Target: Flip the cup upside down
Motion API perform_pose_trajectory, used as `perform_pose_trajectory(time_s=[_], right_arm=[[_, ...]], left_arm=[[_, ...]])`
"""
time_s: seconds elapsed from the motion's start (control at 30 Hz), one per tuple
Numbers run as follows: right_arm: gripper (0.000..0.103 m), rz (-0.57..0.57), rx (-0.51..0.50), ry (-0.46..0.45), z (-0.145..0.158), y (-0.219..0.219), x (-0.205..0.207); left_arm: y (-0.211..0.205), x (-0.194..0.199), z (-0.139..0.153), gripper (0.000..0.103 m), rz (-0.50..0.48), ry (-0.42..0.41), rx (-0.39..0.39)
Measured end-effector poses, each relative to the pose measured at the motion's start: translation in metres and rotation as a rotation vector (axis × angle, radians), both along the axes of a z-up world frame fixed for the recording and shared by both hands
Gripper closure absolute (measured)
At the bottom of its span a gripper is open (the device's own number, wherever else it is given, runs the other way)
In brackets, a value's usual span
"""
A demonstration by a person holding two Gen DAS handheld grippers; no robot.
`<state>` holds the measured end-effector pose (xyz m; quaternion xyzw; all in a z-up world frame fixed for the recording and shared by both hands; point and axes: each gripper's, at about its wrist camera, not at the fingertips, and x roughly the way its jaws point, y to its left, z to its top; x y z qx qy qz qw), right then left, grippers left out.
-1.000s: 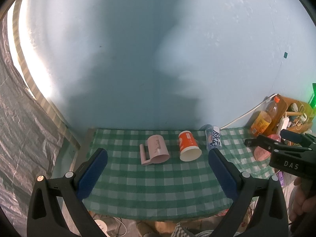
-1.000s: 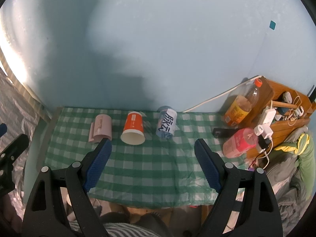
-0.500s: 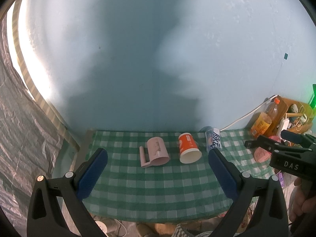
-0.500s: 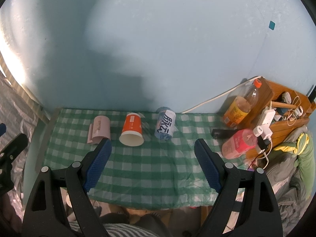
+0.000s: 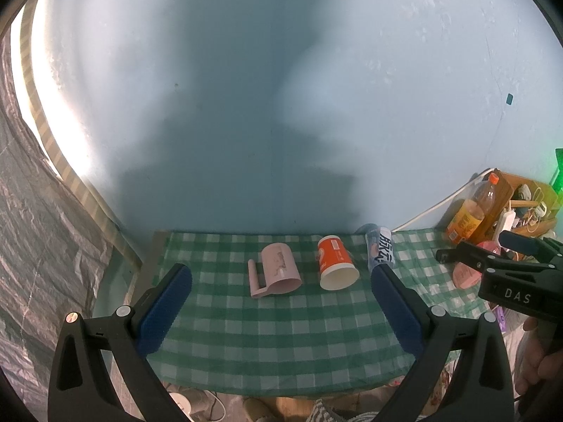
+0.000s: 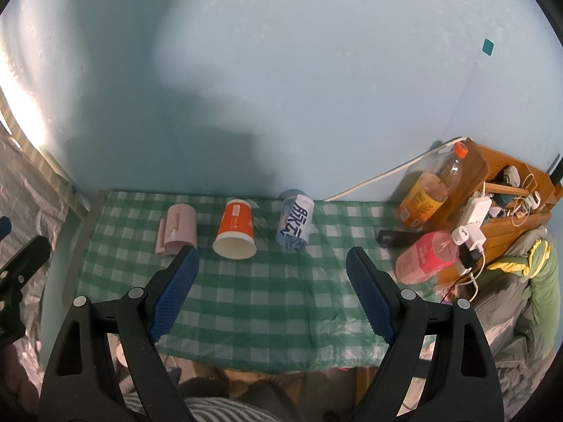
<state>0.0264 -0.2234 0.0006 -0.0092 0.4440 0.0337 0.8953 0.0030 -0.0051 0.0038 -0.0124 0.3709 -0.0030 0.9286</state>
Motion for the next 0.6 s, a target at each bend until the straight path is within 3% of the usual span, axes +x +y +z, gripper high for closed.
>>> perform_pose_trajectory(time_s=[0.6], right_arm=[[0.018,0.006,-0.001,0.028,-0.0093,0.0057,-0.003]], left_arm=[[-0.0012,-0.0047,-0.0073,0.0,0.001,0.021,-0.004]])
